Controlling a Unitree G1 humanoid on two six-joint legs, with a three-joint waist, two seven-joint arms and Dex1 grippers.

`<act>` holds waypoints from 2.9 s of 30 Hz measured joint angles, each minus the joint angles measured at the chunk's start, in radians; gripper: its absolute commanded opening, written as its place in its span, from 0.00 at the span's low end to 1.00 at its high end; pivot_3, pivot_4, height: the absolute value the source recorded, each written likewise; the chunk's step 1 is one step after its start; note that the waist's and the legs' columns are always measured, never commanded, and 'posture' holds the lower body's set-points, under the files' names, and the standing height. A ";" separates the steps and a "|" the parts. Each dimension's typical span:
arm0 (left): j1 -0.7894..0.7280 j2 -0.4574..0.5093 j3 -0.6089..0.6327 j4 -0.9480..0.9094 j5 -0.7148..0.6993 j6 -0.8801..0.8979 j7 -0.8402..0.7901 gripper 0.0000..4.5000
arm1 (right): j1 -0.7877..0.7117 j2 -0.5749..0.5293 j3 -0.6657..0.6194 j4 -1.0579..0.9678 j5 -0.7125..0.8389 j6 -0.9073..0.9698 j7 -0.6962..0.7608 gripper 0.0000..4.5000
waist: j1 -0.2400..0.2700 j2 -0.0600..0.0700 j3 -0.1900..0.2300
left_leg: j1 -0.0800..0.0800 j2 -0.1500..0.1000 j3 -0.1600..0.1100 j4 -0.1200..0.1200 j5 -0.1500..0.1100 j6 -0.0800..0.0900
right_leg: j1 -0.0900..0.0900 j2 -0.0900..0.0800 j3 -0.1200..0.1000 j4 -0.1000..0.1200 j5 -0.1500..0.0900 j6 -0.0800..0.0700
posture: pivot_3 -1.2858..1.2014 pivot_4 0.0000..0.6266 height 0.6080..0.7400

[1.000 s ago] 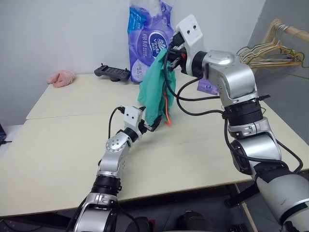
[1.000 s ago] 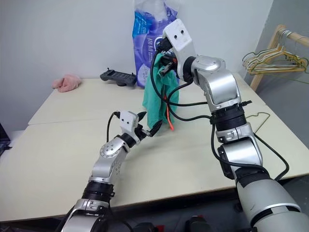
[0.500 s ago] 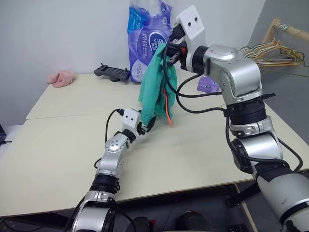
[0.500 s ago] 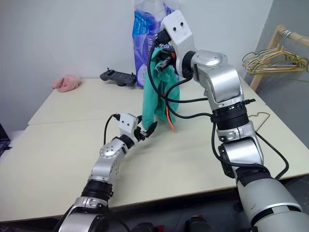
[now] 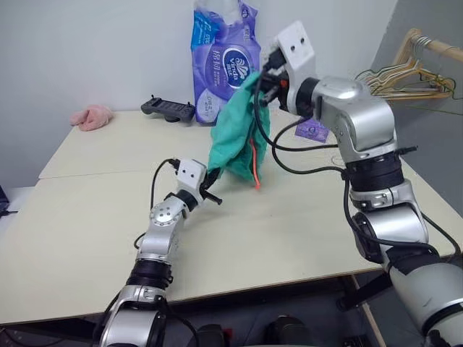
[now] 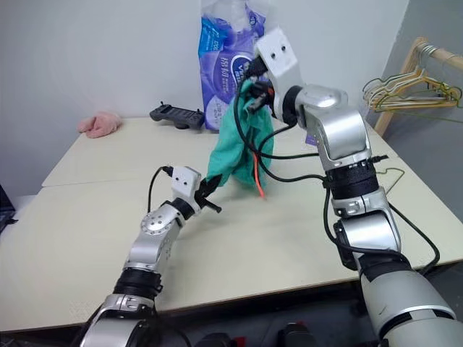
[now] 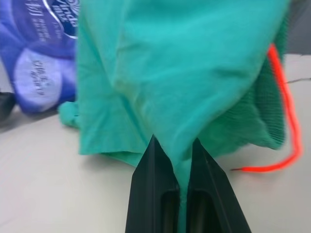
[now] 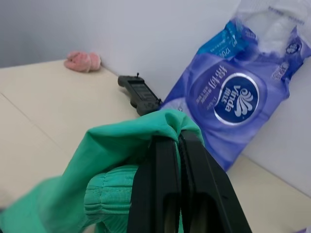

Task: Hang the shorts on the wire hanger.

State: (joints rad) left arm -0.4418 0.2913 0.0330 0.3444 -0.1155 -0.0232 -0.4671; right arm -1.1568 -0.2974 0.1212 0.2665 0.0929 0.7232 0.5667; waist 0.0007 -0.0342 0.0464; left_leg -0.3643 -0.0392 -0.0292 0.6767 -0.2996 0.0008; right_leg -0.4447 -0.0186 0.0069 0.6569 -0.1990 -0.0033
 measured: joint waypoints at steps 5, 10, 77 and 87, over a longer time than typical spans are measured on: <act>0.010 0.217 0.066 -0.051 -0.063 0.072 -0.147 0.01 | 0.209 -0.107 0.081 -0.086 -0.018 -0.096 0.105 0.00 | 0.000 0.000 0.000 | 0.000 0.000 0.000 0.000 0.000 0.001 | 0.000 0.000 0.000 -0.001 0.000 0.000 | 0.55 0.02 1.00; 0.083 0.612 0.037 -0.120 -0.189 0.232 -0.659 0.01 | 0.503 -0.320 0.191 -0.339 0.011 -0.282 0.386 0.00 | -0.001 0.006 0.005 | 0.000 0.001 -0.001 0.000 -0.002 0.003 | 0.004 0.002 -0.003 -0.009 -0.001 0.002 | 0.55 0.02 1.00; 0.510 1.092 -0.142 -0.484 -0.368 0.222 -1.135 0.01 | 1.116 -0.515 0.223 -0.702 0.091 -0.457 0.480 0.00 | 0.035 0.008 0.055 | 0.035 0.001 0.001 0.001 -0.014 0.008 | 0.033 0.002 0.000 -0.002 -0.024 0.004 | 0.55 0.15 1.00; 0.425 1.095 -0.214 -0.469 -0.353 0.159 -1.135 0.10 | 1.103 -0.534 0.224 -0.731 0.132 -0.324 0.485 0.10 | 0.026 0.007 0.092 | 0.031 0.002 -0.002 0.000 -0.014 0.008 | 0.032 0.002 -0.004 -0.008 -0.024 0.005 | 0.55 0.19 1.00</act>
State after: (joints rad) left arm -0.0171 1.3862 -0.1808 -0.1245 -0.4689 0.1358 -1.6025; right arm -0.0538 -0.8313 0.3451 -0.4643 0.2252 0.3997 1.0520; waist 0.0263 -0.0269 0.1383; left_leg -0.3337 -0.0369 -0.0309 0.6763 -0.3136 0.0085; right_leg -0.4128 -0.0166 0.0025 0.6484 -0.2228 0.0017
